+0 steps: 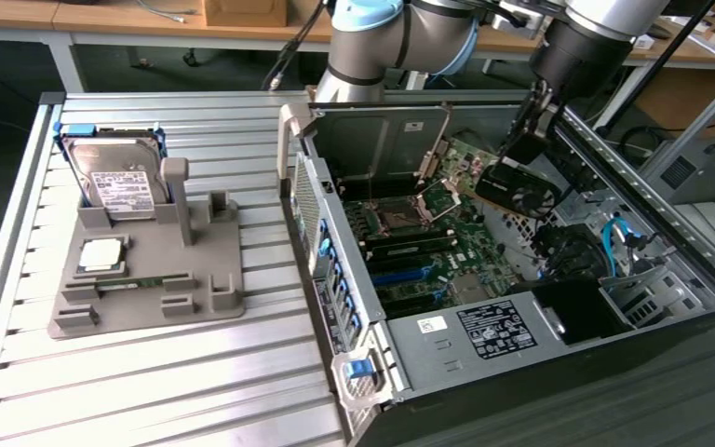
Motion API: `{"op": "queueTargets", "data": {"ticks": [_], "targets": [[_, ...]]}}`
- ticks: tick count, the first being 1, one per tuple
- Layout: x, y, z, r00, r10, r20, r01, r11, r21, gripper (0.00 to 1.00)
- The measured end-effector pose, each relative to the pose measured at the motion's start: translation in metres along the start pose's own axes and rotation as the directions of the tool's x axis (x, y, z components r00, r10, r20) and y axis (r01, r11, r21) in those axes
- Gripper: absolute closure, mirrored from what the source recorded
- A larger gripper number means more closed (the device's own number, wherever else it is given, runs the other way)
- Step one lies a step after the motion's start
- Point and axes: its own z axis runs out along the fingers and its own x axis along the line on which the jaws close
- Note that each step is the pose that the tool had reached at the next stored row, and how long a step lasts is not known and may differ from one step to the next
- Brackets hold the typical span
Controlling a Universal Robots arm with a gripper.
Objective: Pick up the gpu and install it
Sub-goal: 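Insert the gpu into the slot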
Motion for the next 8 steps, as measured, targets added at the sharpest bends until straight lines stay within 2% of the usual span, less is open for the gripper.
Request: {"op": "queueTargets", "data": {"ticks": [8], "targets": [[0.0,0.0,0.0,0.9989,-0.046,-0.0028,0.046,0.9989,0.0022,0.73]]}}
